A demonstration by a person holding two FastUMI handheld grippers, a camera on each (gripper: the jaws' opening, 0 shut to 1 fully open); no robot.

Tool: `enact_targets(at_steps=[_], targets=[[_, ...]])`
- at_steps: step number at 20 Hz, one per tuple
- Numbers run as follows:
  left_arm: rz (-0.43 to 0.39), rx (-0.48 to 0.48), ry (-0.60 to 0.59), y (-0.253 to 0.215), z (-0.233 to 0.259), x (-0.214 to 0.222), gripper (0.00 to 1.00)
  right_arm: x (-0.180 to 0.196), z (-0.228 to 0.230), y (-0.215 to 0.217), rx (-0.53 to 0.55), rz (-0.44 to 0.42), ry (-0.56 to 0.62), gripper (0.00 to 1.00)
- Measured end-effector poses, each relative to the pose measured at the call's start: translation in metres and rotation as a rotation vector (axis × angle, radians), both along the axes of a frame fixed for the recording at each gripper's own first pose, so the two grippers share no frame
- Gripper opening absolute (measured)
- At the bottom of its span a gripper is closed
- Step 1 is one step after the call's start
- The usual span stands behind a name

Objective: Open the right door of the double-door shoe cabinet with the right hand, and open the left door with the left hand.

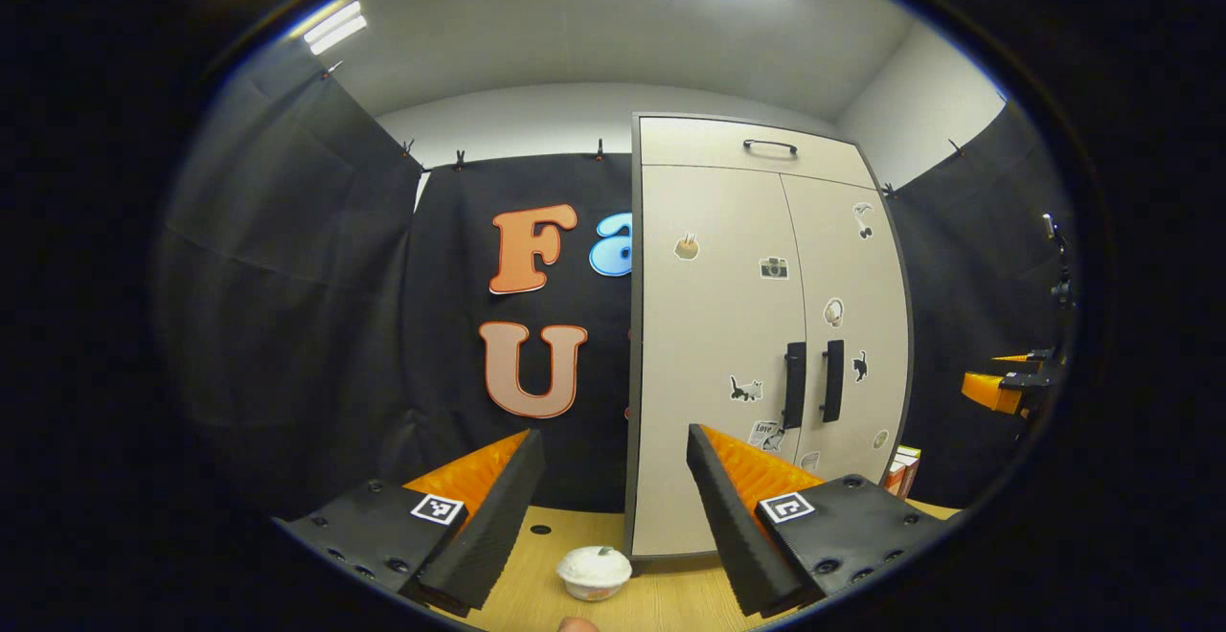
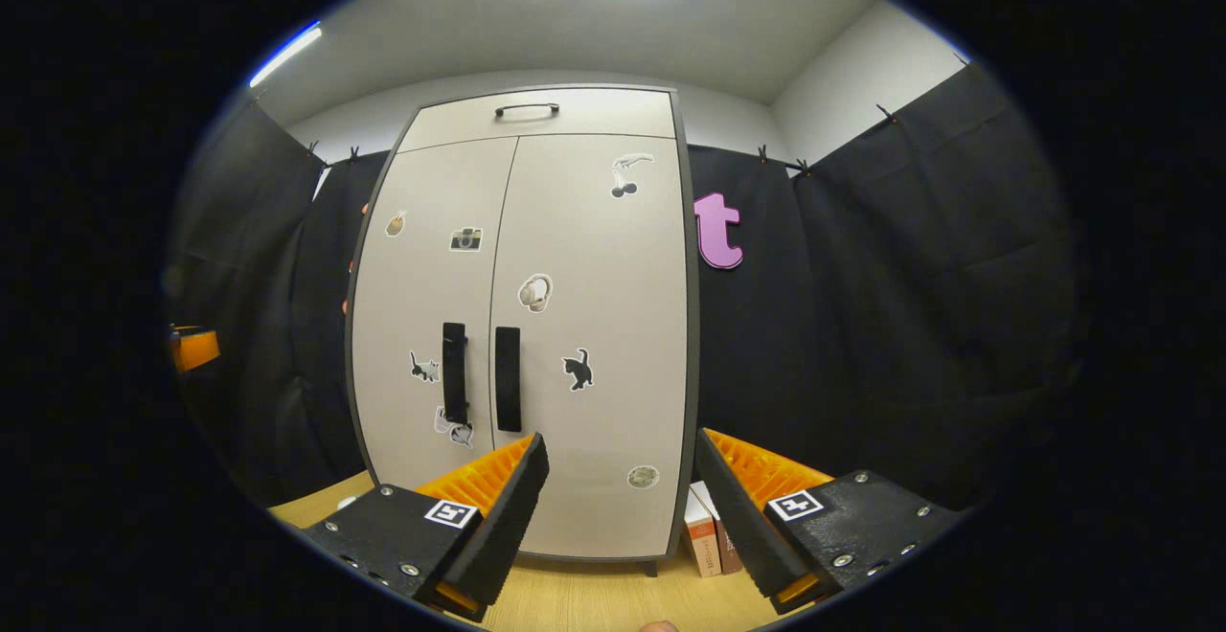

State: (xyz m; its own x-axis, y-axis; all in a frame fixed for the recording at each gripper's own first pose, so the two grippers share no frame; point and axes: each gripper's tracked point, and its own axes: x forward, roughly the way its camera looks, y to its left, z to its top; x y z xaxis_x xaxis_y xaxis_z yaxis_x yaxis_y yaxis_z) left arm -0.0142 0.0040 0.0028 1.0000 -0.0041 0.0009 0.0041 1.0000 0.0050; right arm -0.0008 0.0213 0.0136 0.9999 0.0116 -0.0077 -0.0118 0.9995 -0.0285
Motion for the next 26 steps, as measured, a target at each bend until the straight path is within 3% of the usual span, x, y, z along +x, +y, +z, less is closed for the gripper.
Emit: enact_targets(at_steps=[10,24,26], targets=[[0.015,0.008,0.024,0.017,-0.014,-0.001,0.95,0.041,0.011,0.067,0.019,0.065,0.025,0.94],[0.077,0.008,0.076,0.067,-0.053,0.009,0.96,0.167,-0.034,0.116,0.031,0.061,0.151,0.94],[0.081,0.011,0.074,0.072,-0.055,0.011,0.96,0.181,-0.037,0.122,0.057,0.072,0.155,0.87]])
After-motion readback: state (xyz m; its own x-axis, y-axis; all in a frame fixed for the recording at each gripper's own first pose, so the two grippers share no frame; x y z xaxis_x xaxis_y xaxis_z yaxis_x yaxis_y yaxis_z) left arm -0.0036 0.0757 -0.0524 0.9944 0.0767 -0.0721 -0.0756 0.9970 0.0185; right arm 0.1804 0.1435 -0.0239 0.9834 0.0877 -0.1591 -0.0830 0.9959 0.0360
